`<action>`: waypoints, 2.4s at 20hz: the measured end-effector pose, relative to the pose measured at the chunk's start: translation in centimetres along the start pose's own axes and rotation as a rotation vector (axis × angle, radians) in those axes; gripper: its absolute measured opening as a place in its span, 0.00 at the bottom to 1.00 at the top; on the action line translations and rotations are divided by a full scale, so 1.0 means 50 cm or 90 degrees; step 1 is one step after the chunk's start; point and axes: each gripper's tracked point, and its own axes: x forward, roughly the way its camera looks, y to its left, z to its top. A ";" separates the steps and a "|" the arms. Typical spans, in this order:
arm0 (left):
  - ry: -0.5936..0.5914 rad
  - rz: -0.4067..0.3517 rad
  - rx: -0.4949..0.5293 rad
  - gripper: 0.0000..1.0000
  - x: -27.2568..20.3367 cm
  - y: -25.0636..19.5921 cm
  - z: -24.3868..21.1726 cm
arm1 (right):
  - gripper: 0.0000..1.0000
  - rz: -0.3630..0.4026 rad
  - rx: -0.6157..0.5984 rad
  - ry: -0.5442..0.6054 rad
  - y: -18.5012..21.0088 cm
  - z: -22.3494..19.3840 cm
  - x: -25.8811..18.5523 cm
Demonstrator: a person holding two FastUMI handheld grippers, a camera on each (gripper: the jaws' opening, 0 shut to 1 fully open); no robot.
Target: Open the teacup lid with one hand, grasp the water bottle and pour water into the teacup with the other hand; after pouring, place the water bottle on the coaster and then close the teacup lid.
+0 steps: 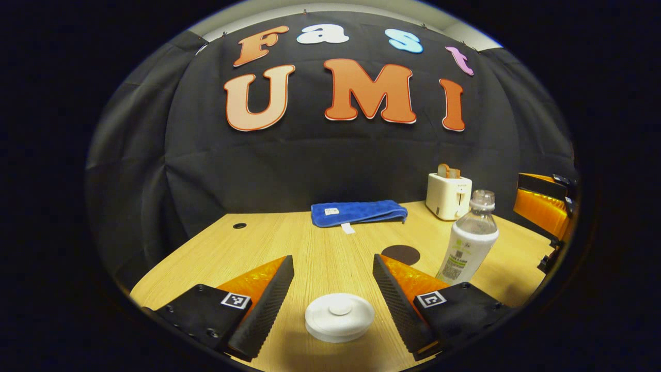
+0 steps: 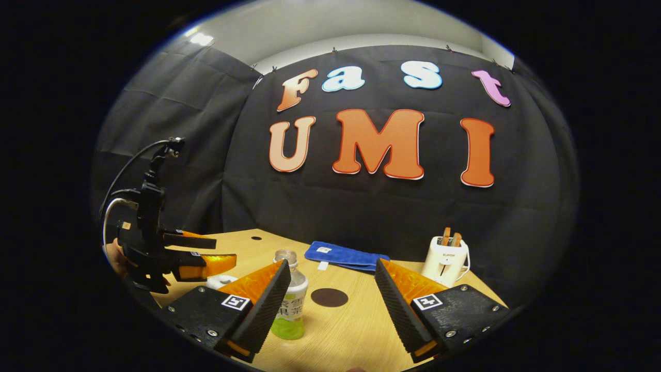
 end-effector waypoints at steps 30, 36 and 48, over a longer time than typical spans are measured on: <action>0.036 -0.001 0.037 0.33 0.032 -0.007 -0.076 | 0.98 0.057 0.014 0.117 0.062 -0.136 0.025; 0.004 0.035 0.036 0.33 0.011 0.049 -0.039 | 0.94 0.086 0.010 0.150 0.108 -0.172 0.054; -0.015 0.106 -0.003 0.32 -0.018 0.174 -0.041 | 0.64 0.073 0.025 0.218 0.136 -0.214 0.099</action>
